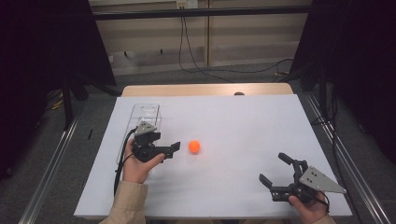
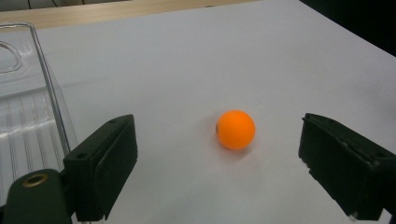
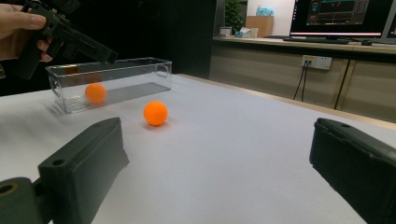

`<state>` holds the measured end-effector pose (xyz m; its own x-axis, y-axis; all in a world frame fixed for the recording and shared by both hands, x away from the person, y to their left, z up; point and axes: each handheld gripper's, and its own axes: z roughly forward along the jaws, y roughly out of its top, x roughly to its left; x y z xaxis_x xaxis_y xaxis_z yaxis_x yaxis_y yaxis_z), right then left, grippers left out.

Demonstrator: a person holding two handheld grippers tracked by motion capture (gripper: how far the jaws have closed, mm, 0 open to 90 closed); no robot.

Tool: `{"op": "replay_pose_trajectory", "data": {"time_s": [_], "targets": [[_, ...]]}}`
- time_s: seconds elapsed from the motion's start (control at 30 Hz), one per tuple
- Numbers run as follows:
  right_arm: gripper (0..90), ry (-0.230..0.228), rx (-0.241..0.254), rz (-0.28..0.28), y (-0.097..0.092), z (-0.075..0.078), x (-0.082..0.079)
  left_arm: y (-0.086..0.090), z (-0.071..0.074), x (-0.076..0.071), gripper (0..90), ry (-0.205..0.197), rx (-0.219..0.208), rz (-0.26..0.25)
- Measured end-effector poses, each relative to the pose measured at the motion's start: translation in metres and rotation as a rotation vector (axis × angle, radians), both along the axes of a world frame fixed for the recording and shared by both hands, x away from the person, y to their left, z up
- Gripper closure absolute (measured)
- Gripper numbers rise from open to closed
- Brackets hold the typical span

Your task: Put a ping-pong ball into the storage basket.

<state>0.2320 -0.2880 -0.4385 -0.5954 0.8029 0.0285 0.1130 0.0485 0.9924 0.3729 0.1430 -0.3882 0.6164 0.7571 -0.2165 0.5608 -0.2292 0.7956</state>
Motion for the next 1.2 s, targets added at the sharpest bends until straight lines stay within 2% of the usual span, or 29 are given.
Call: {"op": "replay_pose_trajectory", "data": {"time_s": [0.4,0.77,1.03,1.2], "targets": [[2.7,0.001,0.001,-0.001,0.000,0.000,0.001,-0.011,-0.006,0.000,11.1,0.004,0.018,-0.025],[2.7,0.001,0.000,0.002,0.000,0.000,0.000,-0.017,-0.011,0.001,10.8,0.006,0.037,-0.031],[2.8,0.002,-0.002,0.004,0.000,0.000,0.000,-0.019,-0.012,0.001,10.8,0.007,0.036,-0.022],[2.7,0.002,-0.001,0.002,0.000,0.000,0.001,-0.021,-0.015,0.002,10.7,0.005,0.052,-0.025]]}}
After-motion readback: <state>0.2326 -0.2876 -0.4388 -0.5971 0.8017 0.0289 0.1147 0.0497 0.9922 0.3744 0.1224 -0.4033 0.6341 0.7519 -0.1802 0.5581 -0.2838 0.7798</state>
